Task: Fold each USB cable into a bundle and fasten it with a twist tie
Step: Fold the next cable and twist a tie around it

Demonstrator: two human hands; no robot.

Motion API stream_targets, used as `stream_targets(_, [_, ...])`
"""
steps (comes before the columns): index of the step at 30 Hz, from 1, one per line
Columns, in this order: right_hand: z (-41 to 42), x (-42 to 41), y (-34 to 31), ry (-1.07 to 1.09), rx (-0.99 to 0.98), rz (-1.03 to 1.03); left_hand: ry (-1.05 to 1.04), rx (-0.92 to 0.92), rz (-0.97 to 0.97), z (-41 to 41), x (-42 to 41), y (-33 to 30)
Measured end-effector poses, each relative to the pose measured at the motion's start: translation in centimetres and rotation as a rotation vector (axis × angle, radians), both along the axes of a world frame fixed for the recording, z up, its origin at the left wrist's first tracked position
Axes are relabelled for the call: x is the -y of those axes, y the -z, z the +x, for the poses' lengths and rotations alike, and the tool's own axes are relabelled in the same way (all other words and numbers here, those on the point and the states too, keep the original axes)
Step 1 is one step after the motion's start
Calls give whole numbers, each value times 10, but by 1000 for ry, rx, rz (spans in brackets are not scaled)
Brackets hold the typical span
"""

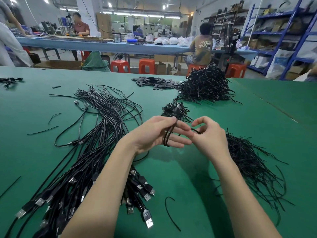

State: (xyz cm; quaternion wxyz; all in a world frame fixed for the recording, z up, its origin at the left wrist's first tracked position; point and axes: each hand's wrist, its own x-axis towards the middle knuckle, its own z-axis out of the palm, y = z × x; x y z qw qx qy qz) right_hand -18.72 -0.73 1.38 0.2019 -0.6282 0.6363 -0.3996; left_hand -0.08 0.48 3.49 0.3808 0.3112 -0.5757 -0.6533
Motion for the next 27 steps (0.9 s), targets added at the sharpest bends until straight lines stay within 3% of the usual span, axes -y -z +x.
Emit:
stream_targets(3, [-3,-5,-7,73,-92,-167,54,91,28,4,-1,-1])
stream_targets(8, [9,-12,-17,79,-206,-392,-38,207,43,0,2,2])
stream_targets(12, [18,-11,-25,-46,-117,-279,-270,258,-100,-5,10,8])
stream_targets(16, [22,-13,-25,-538,381,200,-384,-160,-6,-5,13,9])
stream_targets(19, [18,-15,-14,-698,418,354,-306,-365,32,0,12,8])
stream_targets(23, [8,-8,-4,-714,267,437,-222,-517,37,3,10,6])
stream_targets(27, [6,-4,4,-612,-100,413,-130,-545,33,7,8,6])
